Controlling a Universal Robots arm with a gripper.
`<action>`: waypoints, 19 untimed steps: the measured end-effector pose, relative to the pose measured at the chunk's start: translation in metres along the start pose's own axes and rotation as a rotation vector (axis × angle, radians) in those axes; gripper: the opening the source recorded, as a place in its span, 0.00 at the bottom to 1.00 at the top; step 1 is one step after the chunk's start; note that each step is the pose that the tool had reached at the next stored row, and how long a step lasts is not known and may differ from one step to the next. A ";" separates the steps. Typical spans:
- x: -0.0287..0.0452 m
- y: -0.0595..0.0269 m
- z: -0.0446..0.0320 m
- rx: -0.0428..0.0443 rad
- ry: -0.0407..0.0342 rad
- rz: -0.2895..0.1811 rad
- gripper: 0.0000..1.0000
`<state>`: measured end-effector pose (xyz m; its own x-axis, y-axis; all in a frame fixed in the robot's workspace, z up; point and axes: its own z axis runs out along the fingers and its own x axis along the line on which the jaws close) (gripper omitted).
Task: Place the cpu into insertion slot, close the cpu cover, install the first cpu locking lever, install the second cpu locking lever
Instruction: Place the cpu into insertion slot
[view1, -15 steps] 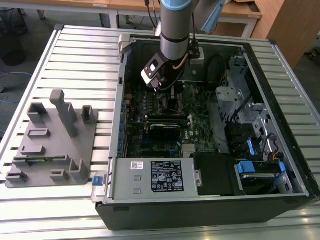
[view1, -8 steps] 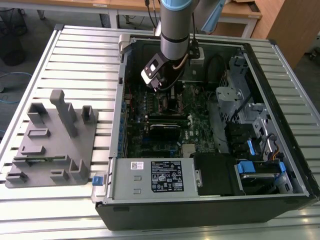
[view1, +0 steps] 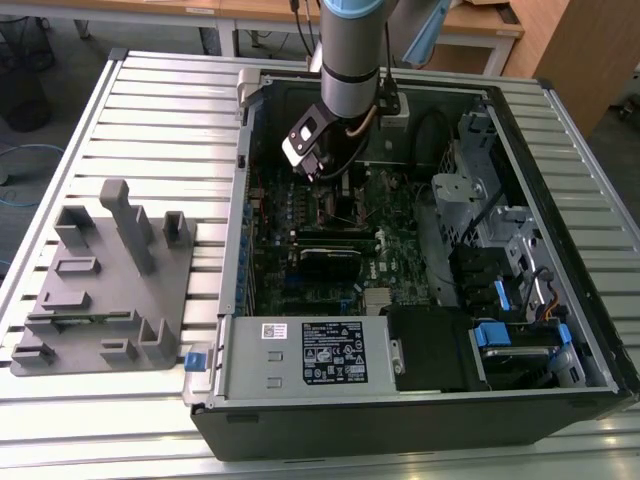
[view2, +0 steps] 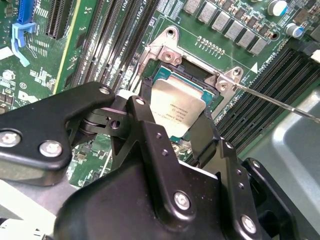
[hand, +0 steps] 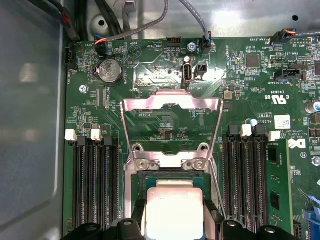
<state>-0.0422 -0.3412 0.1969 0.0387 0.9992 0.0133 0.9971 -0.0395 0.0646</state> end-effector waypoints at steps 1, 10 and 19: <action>0.0001 0.0000 0.0000 0.0001 0.0005 0.000 0.54; 0.0010 -0.0001 0.0006 0.0002 0.0039 0.000 0.54; 0.0010 -0.0001 0.0022 0.0002 0.0044 -0.002 0.54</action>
<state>-0.0422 -0.3403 0.1947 0.0369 0.9992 0.0175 0.9972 -0.0380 0.0644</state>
